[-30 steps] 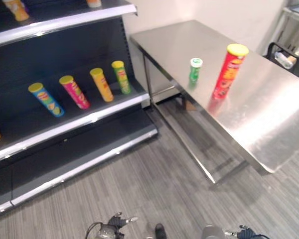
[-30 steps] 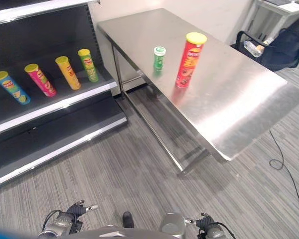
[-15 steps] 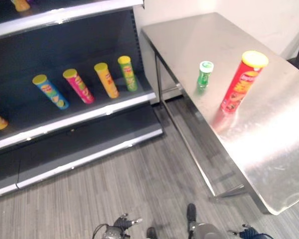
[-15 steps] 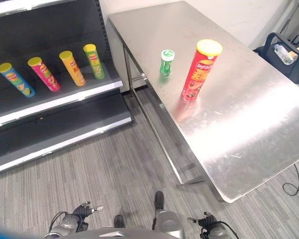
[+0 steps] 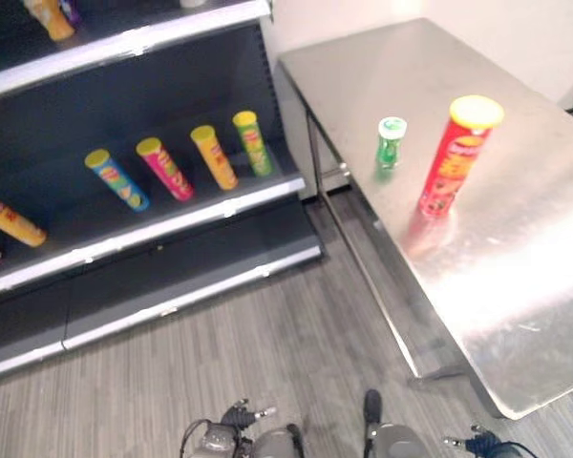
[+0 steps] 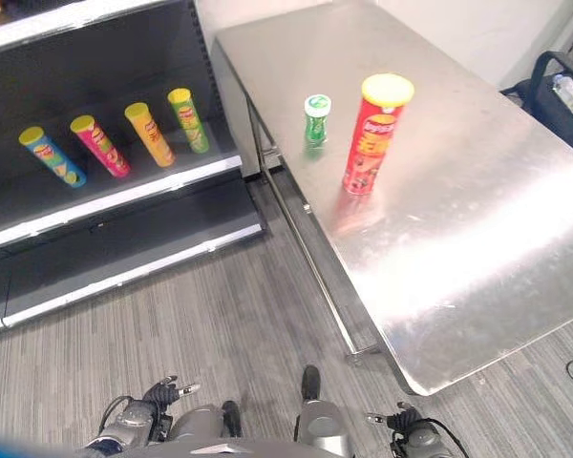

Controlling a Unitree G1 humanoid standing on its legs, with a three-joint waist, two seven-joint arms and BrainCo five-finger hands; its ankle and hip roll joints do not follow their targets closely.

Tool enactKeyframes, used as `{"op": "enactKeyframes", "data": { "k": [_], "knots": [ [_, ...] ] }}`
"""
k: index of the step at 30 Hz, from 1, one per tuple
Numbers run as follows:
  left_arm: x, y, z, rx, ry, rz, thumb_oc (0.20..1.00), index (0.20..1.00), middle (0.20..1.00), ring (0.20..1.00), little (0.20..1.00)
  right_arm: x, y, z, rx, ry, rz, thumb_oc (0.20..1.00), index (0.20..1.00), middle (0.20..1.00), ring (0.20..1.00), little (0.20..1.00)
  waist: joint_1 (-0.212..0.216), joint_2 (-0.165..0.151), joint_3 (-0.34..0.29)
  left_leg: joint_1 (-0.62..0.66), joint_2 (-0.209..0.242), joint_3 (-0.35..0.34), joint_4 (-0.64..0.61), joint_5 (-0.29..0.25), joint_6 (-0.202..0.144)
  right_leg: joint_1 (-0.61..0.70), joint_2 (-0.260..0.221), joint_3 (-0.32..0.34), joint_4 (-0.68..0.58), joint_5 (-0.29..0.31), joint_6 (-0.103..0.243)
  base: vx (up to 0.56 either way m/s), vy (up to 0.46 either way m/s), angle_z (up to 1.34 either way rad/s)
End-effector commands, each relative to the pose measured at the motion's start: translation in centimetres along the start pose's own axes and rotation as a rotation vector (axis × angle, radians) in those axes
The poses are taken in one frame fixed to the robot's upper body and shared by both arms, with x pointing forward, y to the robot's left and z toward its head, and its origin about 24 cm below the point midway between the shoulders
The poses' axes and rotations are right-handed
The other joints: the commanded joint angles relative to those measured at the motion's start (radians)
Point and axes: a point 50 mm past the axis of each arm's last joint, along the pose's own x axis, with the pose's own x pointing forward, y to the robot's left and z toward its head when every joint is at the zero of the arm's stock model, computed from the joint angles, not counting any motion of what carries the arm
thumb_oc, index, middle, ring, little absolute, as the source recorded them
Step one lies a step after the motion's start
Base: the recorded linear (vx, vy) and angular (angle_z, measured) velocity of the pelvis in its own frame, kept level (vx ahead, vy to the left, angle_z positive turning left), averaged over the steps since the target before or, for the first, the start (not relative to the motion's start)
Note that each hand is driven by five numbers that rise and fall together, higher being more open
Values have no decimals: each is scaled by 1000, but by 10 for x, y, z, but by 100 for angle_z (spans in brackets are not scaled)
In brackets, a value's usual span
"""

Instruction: Put the goods on the table back onto the shelves and tidy them up.

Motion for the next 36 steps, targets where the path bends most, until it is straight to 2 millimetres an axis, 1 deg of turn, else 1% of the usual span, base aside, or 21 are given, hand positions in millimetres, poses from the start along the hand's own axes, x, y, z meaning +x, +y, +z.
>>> {"op": "enactKeyframes", "data": {
  "k": [1,2,3,5,6,7,13,18,21,22,23,24,26,27,28,29,31,32,33,34,36],
  "knots": [
    [-1,10,-2,28,-7,20,1000,1000,1000,1000,1000,0,-10,-7,-9,25,-26,1000,1000,1000,1000,1000,8,0,-30,3,22,-15,-65,26,23,74,-12,30,48,-151,91,2,-2,-41],
    [-1,10,-2,28,-7,20,1000,1000,1000,1000,1000,0,-10,-7,-9,25,-26,1000,1000,1000,1000,1000,8,0,-30,3,22,-15,-65,26,23,74,-12,30,48,-151,91,70,48,-41],
    [-1,10,-4,32,2,19,1000,1000,1000,1000,1000,-1,-10,-9,6,31,-30,1000,1000,1000,1000,1000,5,9,-37,5,52,-28,-135,71,15,75,-9,37,45,-160,100,70,48,-28],
    [-1,10,-4,32,2,19,1000,1000,1000,1000,1000,-1,-10,-9,6,31,-30,1000,1000,1000,1000,1000,5,9,-37,5,52,-28,-136,71,15,75,-9,37,45,-160,100,208,187,-5],
    [-1,9,-5,39,4,16,1000,1000,1000,1000,1000,-2,-13,-18,51,58,-46,1000,1000,1000,1000,1000,-23,46,-76,59,51,21,-212,72,2,89,-27,67,48,-169,130,402,405,-8],
    [-1,11,-4,40,-3,19,1000,1000,1000,1000,1000,-2,-12,-19,52,63,-43,1000,1000,1000,1000,1000,-24,47,-81,67,40,42,-216,67,8,82,-40,80,55,-161,136,435,461,-20],
    [0,27,3,26,-25,70,1000,1000,1000,1000,1000,-2,-12,-25,129,96,-59,1000,1000,1000,1000,1000,-33,29,-83,114,-11,125,-248,28,43,30,-99,137,98,-123,171,102,210,-74],
    [-2,46,3,9,-22,118,1000,1000,1000,1000,1000,-8,-38,-50,267,175,-156,1000,1000,1000,1000,1000,-58,13,-86,134,-36,177,-260,1,63,-15,-123,155,131,-94,203,46,124,-28],
    [-3,62,8,8,-37,153,1000,1000,1000,1000,1000,-29,-98,-94,473,273,-373,1000,1000,1000,1000,1000,-79,-2,-84,139,-42,202,-260,-13,71,-41,-138,135,153,-68,226,26,87,-19],
    [-3,64,7,15,-34,157,1000,1000,1000,1000,1000,-49,-137,-118,644,291,-542,1000,1000,1000,1000,1000,-93,-6,-87,146,-43,199,-260,-21,69,-32,-146,121,157,-71,232,51,59,-17],
    [-3,64,8,15,-34,156,1000,1000,1000,1000,1000,-49,-137,-118,645,291,-543,1000,1000,1000,1000,1000,-91,-5,-89,142,-43,200,-260,-18,70,-35,-145,122,155,-67,231,64,51,-2],
    [-2,60,8,13,-35,156,1000,1000,1000,1000,1000,-63,-163,-125,738,246,-671,1000,1000,1000,1000,1000,-102,-9,-94,142,-44,197,-260,-21,69,-33,-151,113,155,-68,235,18,14,11],
    [-2,59,8,15,-36,154,1000,1000,1000,1000,1000,-64,-163,-126,739,248,-673,1000,1000,1000,1000,1000,-101,-7,-96,140,-43,196,-260,-21,69,-34,-151,112,155,-68,235,19,8,13],
    [-2,55,5,2,-24,155,1000,1000,1000,1000,1000,-92,-221,-119,829,111,-900,1000,1000,1000,1000,1000,-111,-15,-99,146,-44,187,-260,-29,66,-26,-155,99,156,-80,236,19,-11,-7],
    [-2,51,2,-5,-16,150,1000,1000,1000,1000,1000,-115,-260,-96,785,-50,-1029,1000,1000,1000,1000,1000,-113,-16,-106,147,-41,185,-260,-31,64,-22,-155,93,151,-83,236,8,-12,-8],
    [-2,51,2,-4,-17,149,1000,1000,1000,1000,1000,-115,-260,-97,785,-49,-1030,1000,1000,1000,1000,1000,-111,-16,-107,144,-41,185,-260,-27,65,-25,-155,93,149,-79,236,-1,-25,8],
    [-3,50,-2,-7,-11,150,1000,1000,1000,1000,1000,-141,-295,-60,695,-238,-1141,1000,1000,1000,1000,1000,-108,-19,-113,149,-38,183,-260,-31,61,-20,-155,88,145,-85,234,3,-28,22],
    [-3,50,-1,-7,-11,150,1000,1000,1000,1000,1000,-141,-295,-60,695,-238,-1141,1000,1000,1000,1000,1000,-108,-19,-113,145,-38,184,-260,-26,62,-22,-154,89,144,-81,234,-11,-72,7],
    [-4,50,-4,-7,-10,147,1000,1000,1000,1000,1000,-174,-325,-1,522,-486,-1218,1000,1000,1000,1000,1000,-93,-24,-117,148,-29,179,-260,-26,54,-12,-151,79,136,-91,230,-35,-58,-1],
    [-4,50,-4,-7,-10,147,1000,1000,1000,1000,1000,-174,-325,-1,522,-487,-1217,1000,1000,1000,1000,1000,-94,-24,-117,145,-29,179,-260,-22,54,-15,-151,80,134,-87,229,-20,-80,0],
    [-5,49,-9,-6,0,139,1000,1000,1000,1000,1000,-198,-335,45,355,-643,-1241,1000,1000,1000,1000,1000,-78,-28,-119,148,-23,174,-260,-18,49,-4,-144,72,126,-94,222,-24,-65,7]
  ]
}}
